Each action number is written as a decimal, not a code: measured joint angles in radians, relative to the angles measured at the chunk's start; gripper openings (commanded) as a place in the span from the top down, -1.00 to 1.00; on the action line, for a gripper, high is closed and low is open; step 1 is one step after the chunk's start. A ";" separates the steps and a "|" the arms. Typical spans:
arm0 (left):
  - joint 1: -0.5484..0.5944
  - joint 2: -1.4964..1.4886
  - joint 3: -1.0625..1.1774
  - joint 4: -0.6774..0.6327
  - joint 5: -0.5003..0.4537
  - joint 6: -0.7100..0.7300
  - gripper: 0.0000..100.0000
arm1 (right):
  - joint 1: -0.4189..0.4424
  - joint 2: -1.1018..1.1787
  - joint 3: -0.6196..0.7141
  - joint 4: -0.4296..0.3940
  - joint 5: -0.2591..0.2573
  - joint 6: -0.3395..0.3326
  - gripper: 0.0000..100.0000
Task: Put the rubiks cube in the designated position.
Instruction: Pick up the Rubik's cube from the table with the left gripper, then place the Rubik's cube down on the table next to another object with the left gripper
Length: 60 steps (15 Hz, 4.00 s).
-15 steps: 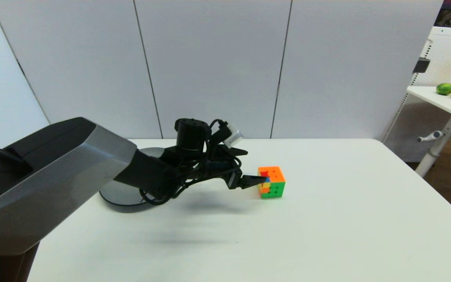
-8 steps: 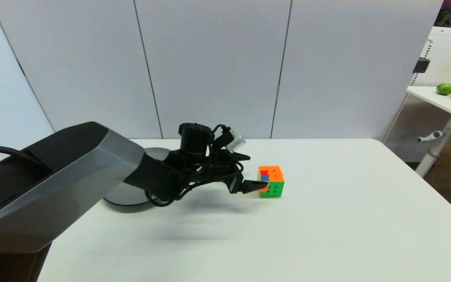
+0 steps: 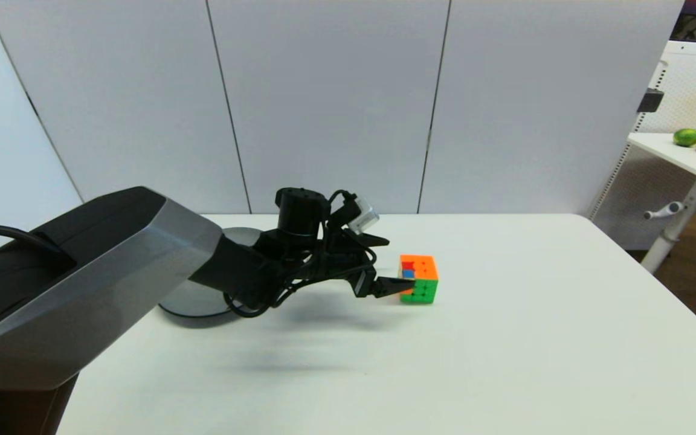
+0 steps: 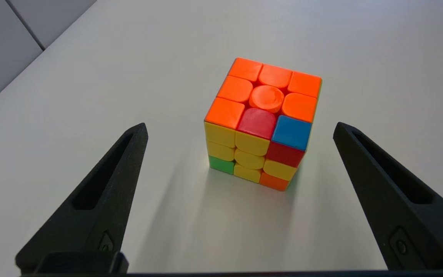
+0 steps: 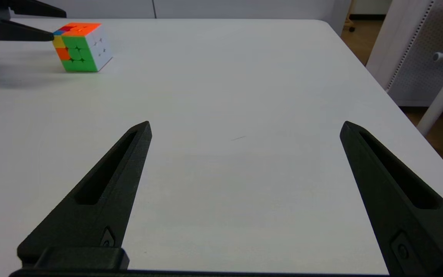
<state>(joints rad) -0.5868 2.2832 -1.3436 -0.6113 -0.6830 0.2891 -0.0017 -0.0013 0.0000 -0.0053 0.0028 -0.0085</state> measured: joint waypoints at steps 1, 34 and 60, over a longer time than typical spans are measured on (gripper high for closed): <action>-0.001 0.005 -0.006 0.001 0.000 0.000 -1.00 | 0.000 0.000 0.000 0.000 0.000 -0.001 -1.00; 0.129 -0.165 -0.137 0.307 0.169 0.006 1.00 | 0.000 0.000 0.000 0.000 0.000 0.000 -1.00; 0.904 -0.394 0.491 0.075 0.249 0.062 1.00 | 0.000 0.000 0.000 0.000 0.000 0.000 -1.00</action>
<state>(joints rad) 0.3168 1.8887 -0.8523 -0.5360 -0.4338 0.3511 -0.0017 -0.0013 0.0000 -0.0053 0.0028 -0.0089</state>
